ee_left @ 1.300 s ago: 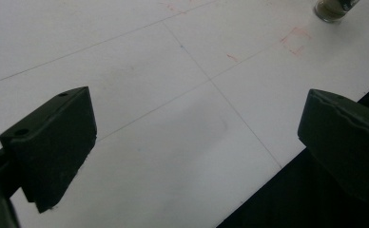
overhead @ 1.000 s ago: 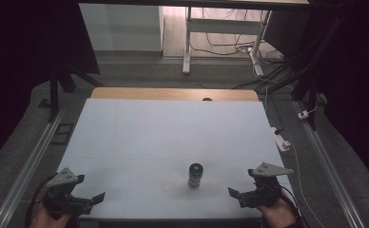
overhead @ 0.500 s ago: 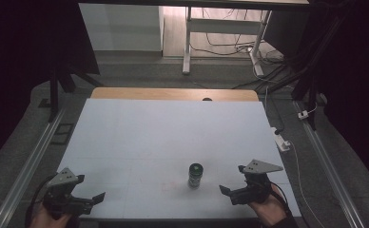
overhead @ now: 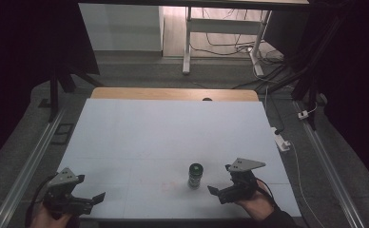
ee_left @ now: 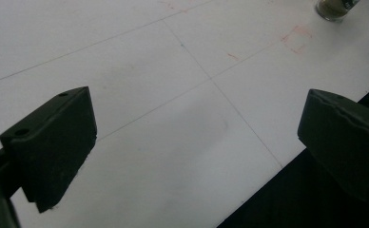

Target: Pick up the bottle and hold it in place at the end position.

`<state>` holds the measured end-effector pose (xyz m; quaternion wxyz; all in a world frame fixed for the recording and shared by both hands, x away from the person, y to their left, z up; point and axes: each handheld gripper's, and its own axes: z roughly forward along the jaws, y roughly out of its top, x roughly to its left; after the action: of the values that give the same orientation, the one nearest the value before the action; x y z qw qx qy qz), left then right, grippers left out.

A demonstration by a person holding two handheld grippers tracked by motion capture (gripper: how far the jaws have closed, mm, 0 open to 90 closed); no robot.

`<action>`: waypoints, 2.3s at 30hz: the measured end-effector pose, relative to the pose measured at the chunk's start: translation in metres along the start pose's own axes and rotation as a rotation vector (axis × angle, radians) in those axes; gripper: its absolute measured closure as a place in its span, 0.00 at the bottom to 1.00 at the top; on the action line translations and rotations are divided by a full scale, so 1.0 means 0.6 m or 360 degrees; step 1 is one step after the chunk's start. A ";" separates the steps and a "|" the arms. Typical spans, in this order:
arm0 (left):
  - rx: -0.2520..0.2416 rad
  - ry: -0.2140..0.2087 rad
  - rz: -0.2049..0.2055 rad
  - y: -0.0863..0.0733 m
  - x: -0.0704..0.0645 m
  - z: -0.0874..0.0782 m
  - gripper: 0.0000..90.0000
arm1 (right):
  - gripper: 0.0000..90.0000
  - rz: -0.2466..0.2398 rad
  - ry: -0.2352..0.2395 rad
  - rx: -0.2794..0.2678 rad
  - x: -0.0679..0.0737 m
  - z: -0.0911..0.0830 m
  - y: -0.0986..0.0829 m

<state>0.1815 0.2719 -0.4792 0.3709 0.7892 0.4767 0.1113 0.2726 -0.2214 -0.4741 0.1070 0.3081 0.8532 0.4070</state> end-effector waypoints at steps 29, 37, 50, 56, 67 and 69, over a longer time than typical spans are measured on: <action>0.0007 -0.0001 0.0008 0.000 -0.001 0.001 0.00 | 0.00 -0.0100 0.0108 0.0027 0.015 0.076 0.017; 0.0008 -0.0002 0.0008 0.001 -0.001 0.001 0.01 | 0.00 -0.0146 0.0110 0.0033 0.017 0.092 0.017; 0.0011 -0.0007 0.0007 0.001 0.000 0.001 0.01 | 0.33 -0.0311 0.0211 0.0046 0.009 0.108 0.017; 0.0009 -0.0006 0.0007 0.001 0.000 0.001 0.01 | 0.54 -0.0348 0.0261 0.0041 0.011 0.109 0.019; 0.0007 -0.0007 0.0004 0.000 0.000 0.001 0.01 | 0.59 -0.0381 0.0226 0.0047 0.021 0.108 0.022; 0.0008 -0.0008 0.0004 0.000 0.000 0.001 0.01 | 0.59 -0.0383 0.0215 0.0057 0.022 0.107 0.023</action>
<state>0.1821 0.2714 -0.4795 0.3701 0.7910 0.4750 0.1086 0.2963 -0.1662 -0.5042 0.0920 0.1773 0.8964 0.3957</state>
